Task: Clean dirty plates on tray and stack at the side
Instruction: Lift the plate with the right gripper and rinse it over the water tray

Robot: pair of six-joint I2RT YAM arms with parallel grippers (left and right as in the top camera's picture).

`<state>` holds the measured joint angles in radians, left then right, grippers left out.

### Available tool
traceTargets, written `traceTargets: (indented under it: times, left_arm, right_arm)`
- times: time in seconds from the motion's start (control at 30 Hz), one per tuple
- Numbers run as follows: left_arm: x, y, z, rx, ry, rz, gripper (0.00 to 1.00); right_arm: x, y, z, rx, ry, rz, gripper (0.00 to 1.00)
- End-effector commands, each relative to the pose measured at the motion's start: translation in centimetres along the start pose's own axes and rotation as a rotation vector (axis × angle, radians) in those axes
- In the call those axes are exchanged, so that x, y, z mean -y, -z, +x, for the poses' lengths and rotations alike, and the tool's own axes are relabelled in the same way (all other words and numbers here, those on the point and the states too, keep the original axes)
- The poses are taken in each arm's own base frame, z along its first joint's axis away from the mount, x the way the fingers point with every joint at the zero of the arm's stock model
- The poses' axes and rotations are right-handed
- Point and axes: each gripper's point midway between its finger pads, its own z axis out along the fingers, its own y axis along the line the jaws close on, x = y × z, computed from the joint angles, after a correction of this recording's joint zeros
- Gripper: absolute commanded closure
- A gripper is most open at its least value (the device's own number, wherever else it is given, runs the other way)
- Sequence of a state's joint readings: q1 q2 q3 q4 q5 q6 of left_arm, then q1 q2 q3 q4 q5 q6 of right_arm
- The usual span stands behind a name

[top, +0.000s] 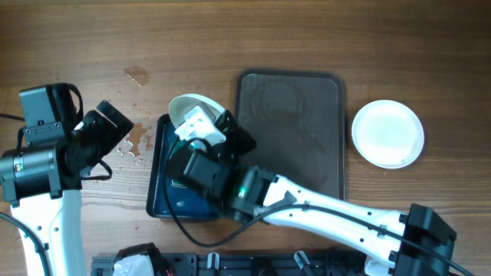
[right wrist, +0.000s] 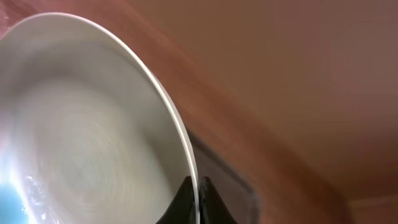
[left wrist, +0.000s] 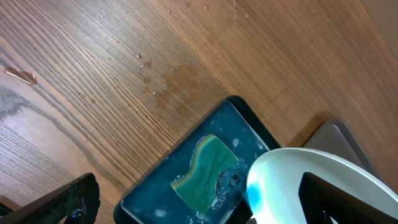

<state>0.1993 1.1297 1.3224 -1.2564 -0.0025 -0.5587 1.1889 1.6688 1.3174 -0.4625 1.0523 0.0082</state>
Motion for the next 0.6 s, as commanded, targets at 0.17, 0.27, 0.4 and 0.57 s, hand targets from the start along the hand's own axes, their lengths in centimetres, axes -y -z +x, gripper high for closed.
traceTargets:
  times: [0.17,0.27,0.4,0.57]
  left_arm:
    - [0.1,0.2,-0.5,0.011,0.002,0.005,0.0]
    - [0.1,0.2,-0.5,0.01,0.002,0.005,0.0]
    - [0.1,0.2,-0.5,0.01,0.002,0.005,0.0]
    - [0.1,0.2,-0.5,0.01,0.002,0.005,0.0]
  right_arm:
    - [2.5,4.6,-3.2,0.104,0.122,0.212,0.96]
    - [1.8,5.6,-4.0,0.132,0.156,0.201,0.96]
    - [1.7,5.9,-4.2,0.141,0.152,0.198,0.96]
    - [1.7,5.9,-4.2,0.14,0.165,0.199,0.96]
